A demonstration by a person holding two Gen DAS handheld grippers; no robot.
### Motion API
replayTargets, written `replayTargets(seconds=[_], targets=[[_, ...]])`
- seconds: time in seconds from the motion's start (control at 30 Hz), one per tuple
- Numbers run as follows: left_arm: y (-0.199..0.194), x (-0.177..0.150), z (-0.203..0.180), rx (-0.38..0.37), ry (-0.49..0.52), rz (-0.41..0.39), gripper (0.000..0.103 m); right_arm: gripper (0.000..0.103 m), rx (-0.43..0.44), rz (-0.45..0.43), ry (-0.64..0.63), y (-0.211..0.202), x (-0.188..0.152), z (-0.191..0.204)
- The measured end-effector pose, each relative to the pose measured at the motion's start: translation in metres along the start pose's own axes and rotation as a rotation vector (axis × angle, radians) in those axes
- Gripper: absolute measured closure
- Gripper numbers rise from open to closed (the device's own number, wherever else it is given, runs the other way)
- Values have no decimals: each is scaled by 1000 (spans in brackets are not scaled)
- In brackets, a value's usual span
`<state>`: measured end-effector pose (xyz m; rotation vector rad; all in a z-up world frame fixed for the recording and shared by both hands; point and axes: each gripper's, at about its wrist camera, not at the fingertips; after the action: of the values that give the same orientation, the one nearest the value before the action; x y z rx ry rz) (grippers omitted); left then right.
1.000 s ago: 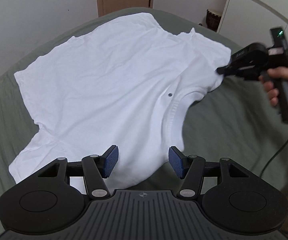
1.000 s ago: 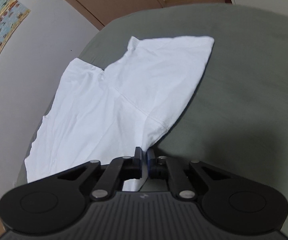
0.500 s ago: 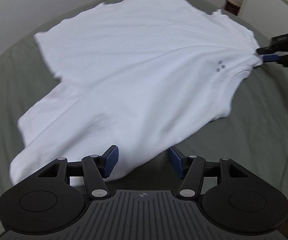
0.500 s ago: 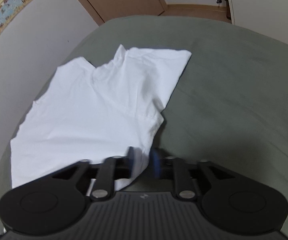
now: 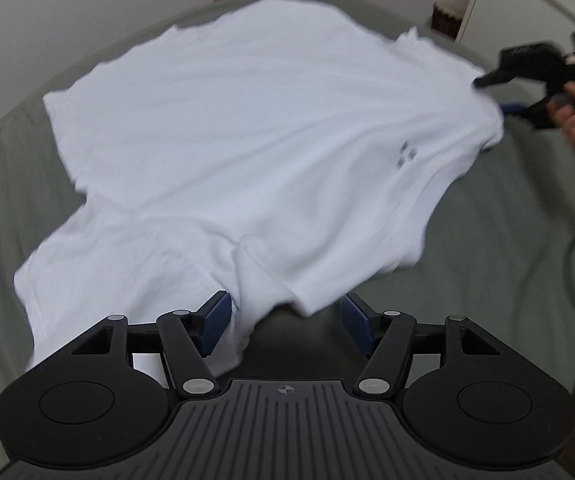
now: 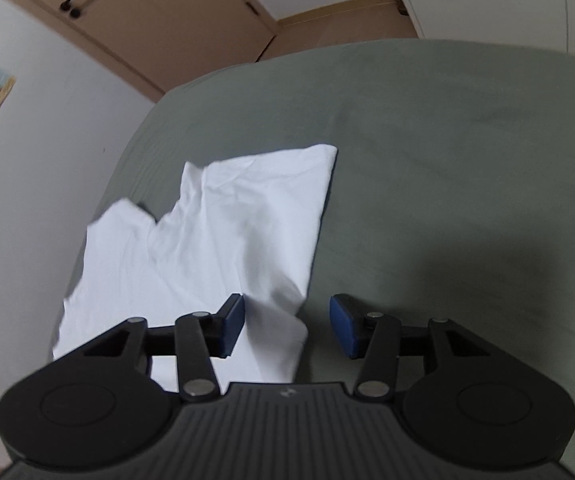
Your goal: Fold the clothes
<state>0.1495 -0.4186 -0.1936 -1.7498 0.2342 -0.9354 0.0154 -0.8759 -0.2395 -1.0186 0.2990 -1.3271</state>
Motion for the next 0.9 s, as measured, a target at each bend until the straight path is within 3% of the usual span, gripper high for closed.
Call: replayTargets(seconds=[0.13, 0.23, 0.43, 0.5, 0.6, 0.77, 0.9], targets=[[-21, 10, -6, 41, 28, -41, 43, 53, 17, -27, 91, 6, 12, -10], [-39, 15, -6, 73, 38, -73, 43, 60, 3, -51, 108, 8, 18, -13], [-54, 27, -20, 39, 60, -116, 43, 70, -42, -66, 58, 20, 20, -4], [-55, 30, -25, 23, 57, -122, 43, 98, -73, -63, 25, 23, 21, 1], [-57, 32, -31, 2, 57, -128, 43, 101, -96, -52, -28, 21, 25, 5], [-57, 34, -35, -8, 54, -142, 43, 101, -188, -112, -170, 2, 37, 16], [-54, 30, -32, -2, 42, -141, 43, 100, -219, -81, -179, 8, 42, 8]])
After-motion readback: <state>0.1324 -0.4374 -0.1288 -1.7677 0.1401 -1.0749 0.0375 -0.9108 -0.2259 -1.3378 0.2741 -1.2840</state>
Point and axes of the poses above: each gripper's, at about its wrist camera, not at the fingertips, and y roughly the way its jaws point, z to its left, x to its top, and after that the axes turned 5 degrees about -y, right-handed
